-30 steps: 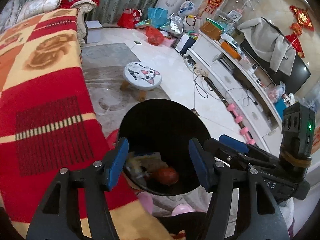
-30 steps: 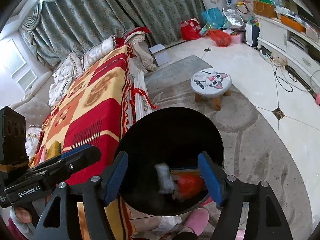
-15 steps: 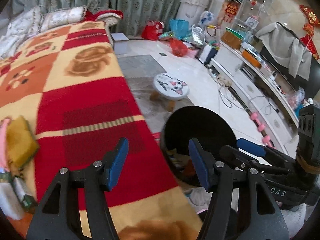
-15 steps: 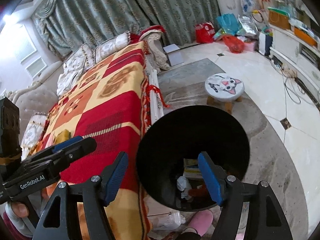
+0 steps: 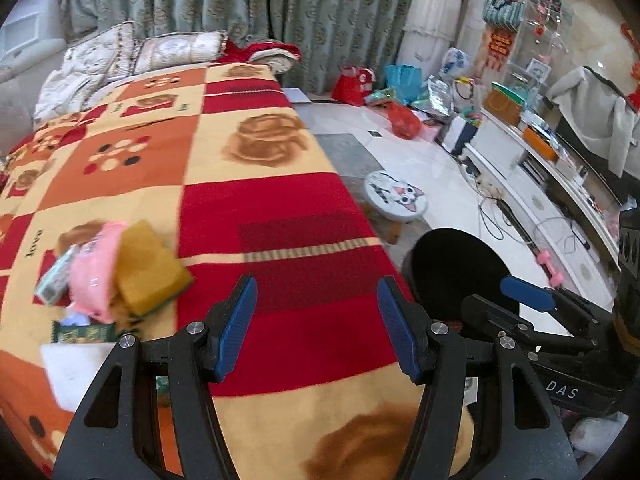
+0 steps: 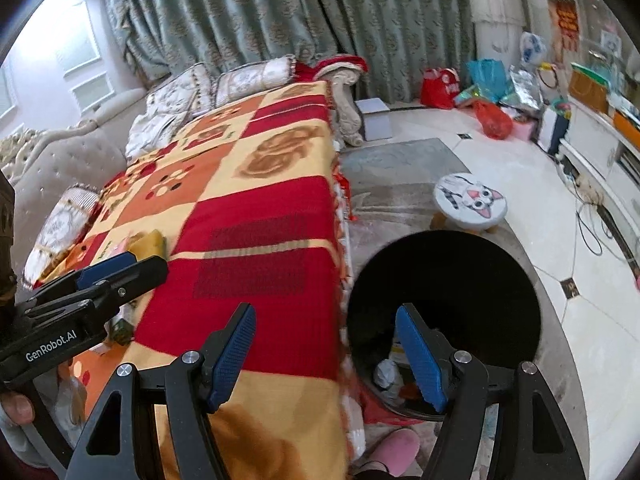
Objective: Collect trash
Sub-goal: 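Move both open tools back to the trash pile on the bed, then grasp the teal tissue pack with the left tool while the right grasps the yellow sponge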
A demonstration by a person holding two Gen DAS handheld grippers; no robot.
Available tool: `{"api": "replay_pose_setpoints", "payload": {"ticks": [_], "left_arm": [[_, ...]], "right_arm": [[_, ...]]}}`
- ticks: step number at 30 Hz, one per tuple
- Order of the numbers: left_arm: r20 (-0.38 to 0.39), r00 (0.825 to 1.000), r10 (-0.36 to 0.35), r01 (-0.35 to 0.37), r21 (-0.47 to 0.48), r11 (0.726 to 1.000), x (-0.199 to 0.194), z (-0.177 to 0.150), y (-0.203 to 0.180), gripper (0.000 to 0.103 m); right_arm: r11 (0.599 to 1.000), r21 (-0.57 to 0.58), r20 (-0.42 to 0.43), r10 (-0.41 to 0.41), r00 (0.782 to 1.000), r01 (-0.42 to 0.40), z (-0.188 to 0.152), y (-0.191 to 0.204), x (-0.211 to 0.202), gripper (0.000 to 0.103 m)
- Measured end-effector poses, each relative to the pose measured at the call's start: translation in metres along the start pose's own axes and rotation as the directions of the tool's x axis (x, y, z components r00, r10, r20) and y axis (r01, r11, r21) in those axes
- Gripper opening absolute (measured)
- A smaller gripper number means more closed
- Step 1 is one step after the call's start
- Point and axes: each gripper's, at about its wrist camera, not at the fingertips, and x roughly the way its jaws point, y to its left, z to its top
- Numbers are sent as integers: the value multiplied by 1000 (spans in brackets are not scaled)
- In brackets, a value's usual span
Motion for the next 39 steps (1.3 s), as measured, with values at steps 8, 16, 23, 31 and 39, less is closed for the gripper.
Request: {"api": "replay_pose_setpoints", "payload": {"ticks": [8,16,23,31,39], "left_arm": [[13,997,73,-72,-43,996,-29,-11,53,61],[-16,986,166,-167,-101,981,-51,-32,123,61],[-54,969,242,-248,-171,954,-53,-41,191,61],[-80,967,241,-251,-169,953,-25,-34,246,61],[-114,976,184,-193,-73,979,16,-17,262,62]], "right_arm": [[989,-102,-16,107,994,-108,-3,55,13,70],[963,-174,-74,194,978,-204,-8,109,36,70],[938,-215,-136,248,959,-273,-1,156,58,70],[921,-275,-183,234,955,-278,16,190,96,70],[908,-279,-304,226,926,-313,39,202,163,70]]}}
